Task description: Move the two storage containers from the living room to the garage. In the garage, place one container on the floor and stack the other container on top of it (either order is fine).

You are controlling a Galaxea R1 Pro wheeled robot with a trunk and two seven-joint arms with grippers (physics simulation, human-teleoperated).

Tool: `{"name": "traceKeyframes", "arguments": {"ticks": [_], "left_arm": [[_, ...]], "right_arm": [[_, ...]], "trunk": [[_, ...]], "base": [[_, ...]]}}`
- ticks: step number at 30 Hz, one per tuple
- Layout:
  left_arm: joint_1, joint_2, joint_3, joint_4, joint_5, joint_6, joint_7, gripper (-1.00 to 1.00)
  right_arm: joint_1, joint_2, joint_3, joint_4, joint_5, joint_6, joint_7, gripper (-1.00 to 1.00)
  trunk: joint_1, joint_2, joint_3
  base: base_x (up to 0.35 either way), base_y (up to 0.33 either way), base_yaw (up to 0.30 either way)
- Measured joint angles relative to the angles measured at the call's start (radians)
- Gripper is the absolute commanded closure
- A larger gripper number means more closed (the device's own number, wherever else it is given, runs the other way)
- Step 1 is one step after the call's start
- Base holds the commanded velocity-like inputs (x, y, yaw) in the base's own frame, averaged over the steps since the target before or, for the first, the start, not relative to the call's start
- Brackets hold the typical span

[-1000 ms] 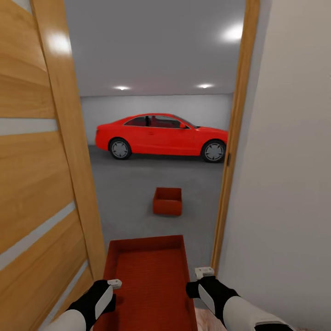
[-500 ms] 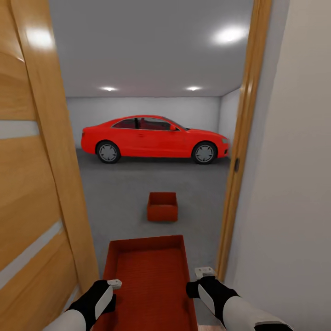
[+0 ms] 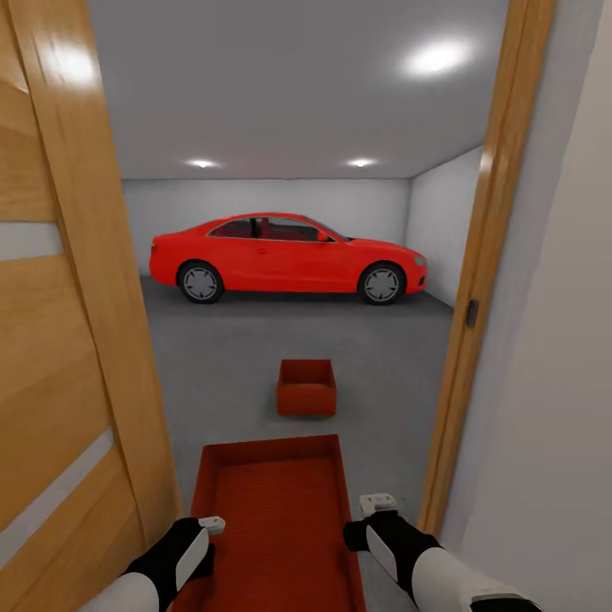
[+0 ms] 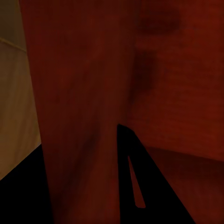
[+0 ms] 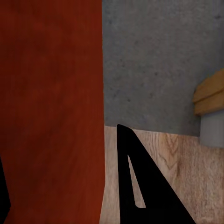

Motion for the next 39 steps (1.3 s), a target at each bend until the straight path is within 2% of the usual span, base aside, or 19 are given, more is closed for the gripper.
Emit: {"name": "traceKeyframes", "arguments": {"ticks": [9,39], "left_arm": [[0.0,0.0,0.001,-0.001,-0.002,0.0,0.0,1.0],[0.0,0.0,0.001,0.0,-0.001,0.0,0.0,1.0]], "right_arm": [[0.0,-0.002,0.001,0.001,0.0,-0.005,-0.001,1.0],[0.0,0.0,0.0,0.001,0.0,-0.005,-0.001,1.0]], "trunk": [[0.0,0.0,0.0],[-0.001,0.0,0.0]], "base": [[0.046,0.0,0.0],[0.335,0.0,0.0]]}}
